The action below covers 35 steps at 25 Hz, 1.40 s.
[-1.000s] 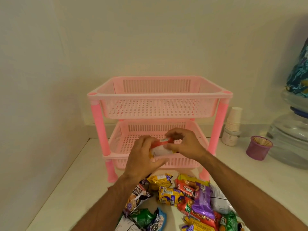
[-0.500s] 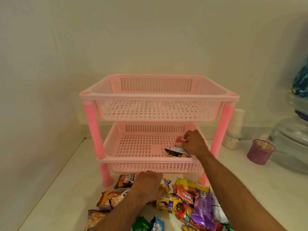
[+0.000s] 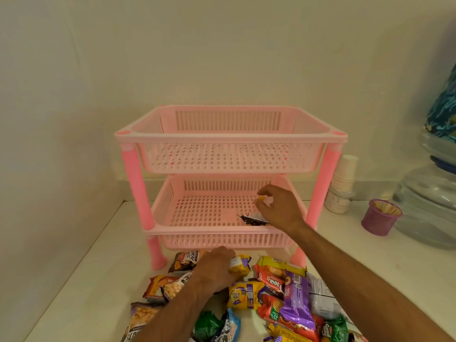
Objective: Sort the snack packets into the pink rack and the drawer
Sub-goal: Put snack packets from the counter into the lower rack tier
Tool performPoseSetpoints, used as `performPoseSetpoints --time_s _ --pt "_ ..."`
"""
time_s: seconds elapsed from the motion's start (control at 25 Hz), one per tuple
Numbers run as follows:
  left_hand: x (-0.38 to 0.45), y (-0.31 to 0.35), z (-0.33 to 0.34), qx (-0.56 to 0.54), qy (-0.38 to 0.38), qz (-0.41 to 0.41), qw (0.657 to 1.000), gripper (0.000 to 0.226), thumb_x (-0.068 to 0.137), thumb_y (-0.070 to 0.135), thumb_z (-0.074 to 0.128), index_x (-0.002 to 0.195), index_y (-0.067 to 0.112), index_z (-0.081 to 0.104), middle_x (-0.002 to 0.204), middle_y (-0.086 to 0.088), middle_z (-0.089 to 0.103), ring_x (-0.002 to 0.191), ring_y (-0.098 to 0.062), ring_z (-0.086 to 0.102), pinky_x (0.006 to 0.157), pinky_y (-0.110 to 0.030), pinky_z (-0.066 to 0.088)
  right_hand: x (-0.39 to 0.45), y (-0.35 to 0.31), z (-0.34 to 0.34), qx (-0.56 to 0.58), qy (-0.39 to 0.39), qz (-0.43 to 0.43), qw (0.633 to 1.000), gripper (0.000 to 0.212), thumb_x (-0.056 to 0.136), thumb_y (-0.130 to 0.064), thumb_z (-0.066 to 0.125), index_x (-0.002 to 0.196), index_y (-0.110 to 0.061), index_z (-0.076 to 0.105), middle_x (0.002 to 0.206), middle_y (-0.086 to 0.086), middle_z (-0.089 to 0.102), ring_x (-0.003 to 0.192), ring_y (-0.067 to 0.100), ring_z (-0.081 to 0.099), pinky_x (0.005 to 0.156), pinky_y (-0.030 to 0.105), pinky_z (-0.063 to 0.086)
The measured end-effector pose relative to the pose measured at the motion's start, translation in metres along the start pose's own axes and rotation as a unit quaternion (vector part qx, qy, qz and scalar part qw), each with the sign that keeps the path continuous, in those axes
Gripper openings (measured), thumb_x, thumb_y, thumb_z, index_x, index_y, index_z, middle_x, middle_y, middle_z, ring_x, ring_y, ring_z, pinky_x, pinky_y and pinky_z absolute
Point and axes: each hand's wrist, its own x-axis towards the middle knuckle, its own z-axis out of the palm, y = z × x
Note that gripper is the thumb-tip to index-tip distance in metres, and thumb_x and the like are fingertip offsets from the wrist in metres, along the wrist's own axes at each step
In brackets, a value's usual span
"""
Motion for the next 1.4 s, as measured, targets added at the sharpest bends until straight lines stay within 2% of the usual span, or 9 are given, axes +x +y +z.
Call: performPoseSetpoints --time_s 0.12,0.28,0.52,0.68,0.8,0.96,1.12,1.24,1.4 --pt "-0.012 -0.003 -0.008 -0.069 0.09 0.079 0.99 0.061 0.083 0.045 0.075 0.136 0.023 0.055 0.127 0.002 0.056 0.117 -0.02 0.053 0.096 -0.033 0.045 -0.023 -0.014 -0.009 0.067 -0.015 -0.075 0.995 0.029 0.079 -0.038 0.073 0.104 -0.023 0.07 0.096 -0.015 0.067 0.09 0.01 0.066 0.076 0.035 0.059" --pt "-0.018 0.004 -0.037 -0.139 0.291 0.184 0.928 0.053 0.076 0.032 0.081 0.123 0.015 0.066 0.116 0.0 0.065 0.104 -0.015 0.06 0.086 -0.027 0.05 -0.041 -0.027 -0.02 0.11 -0.138 -0.154 0.972 0.046 0.079 -0.044 0.075 0.118 -0.021 0.065 0.105 -0.01 0.07 0.093 0.006 0.068 0.074 0.025 0.057" --pt "-0.014 -0.007 -0.067 -0.238 0.358 0.174 0.886 0.045 0.073 0.028 0.086 0.112 0.022 0.066 0.109 0.009 0.062 0.1 -0.005 0.059 0.082 -0.018 0.048 -0.031 -0.04 -0.016 0.233 -0.156 -0.049 0.959 0.036 0.082 -0.02 0.08 0.114 -0.027 0.064 0.102 -0.008 0.067 0.076 0.021 0.072 0.056 0.038 0.061" --pt "-0.023 -0.049 -0.067 -0.12 0.23 0.095 0.961 0.016 0.08 0.041 0.074 0.089 0.031 0.066 0.078 0.019 0.064 0.072 0.001 0.058 0.068 -0.025 0.052 0.004 -0.028 -0.013 0.141 -0.059 0.01 0.988 0.04 0.085 -0.025 0.076 0.122 -0.03 0.062 0.114 -0.005 0.067 0.094 0.02 0.07 0.081 0.042 0.06" --pt "-0.027 -0.077 -0.06 0.081 0.053 0.034 0.995 0.02 0.093 0.041 0.061 0.11 0.034 0.069 0.108 0.014 0.071 0.098 -0.006 0.062 0.089 -0.029 0.052 0.035 -0.009 0.0 0.024 -0.03 0.032 0.999 0.045 0.083 -0.025 0.077 0.127 -0.025 0.064 0.125 0.001 0.067 0.108 0.019 0.065 0.095 0.029 0.05" --pt "-0.022 -0.095 -0.048 0.077 -0.054 -0.009 0.996 0.051 0.092 0.019 0.06 0.138 0.039 0.053 0.145 0.006 0.052 0.128 -0.015 0.051 0.104 -0.026 0.044 0.057 0.016 0.027 -0.117 -0.136 0.046 0.983 0.057 0.089 -0.004 0.061 0.143 -0.019 0.05 0.151 0.01 0.044 0.135 0.031 0.046 0.11 0.037 0.038" --pt "-0.017 -0.1 -0.041 0.074 -0.053 -0.013 0.996 0.056 0.093 0.022 0.064 0.143 0.039 0.048 0.151 0.006 0.045 0.135 -0.015 0.044 0.111 -0.027 0.037 0.06 0.022 0.047 -0.214 -0.269 0.055 0.937 0.067 0.09 -0.005 0.048 0.153 -0.023 0.031 0.166 0.007 0.007 0.146 0.036 0.03 0.114 0.048 0.032" --pt "-0.016 -0.1 -0.038 0.114 -0.02 -0.01 0.993 0.049 0.094 0.04 0.062 0.141 0.04 0.049 0.147 0.006 0.051 0.132 -0.016 0.048 0.108 -0.028 0.038 0.056 0.017 0.05 -0.235 -0.317 0.045 0.918 0.062 0.095 -0.011 0.046 0.154 -0.023 0.03 0.167 0.008 0.003 0.148 0.033 0.025 0.114 0.045 0.03" --pt "-0.018 -0.098 -0.043 0.093 0.023 0.009 0.995 0.044 0.09 0.043 0.062 0.133 0.04 0.057 0.135 0.01 0.062 0.123 -0.015 0.057 0.099 -0.028 0.047 0.045 -0.003 0.037 -0.296 -0.203 -0.024 0.933 0.059 0.096 -0.021 0.05 0.152 -0.028 0.033 0.162 0.003 0.028 0.131 0.034 0.051 0.097 0.043 0.049"
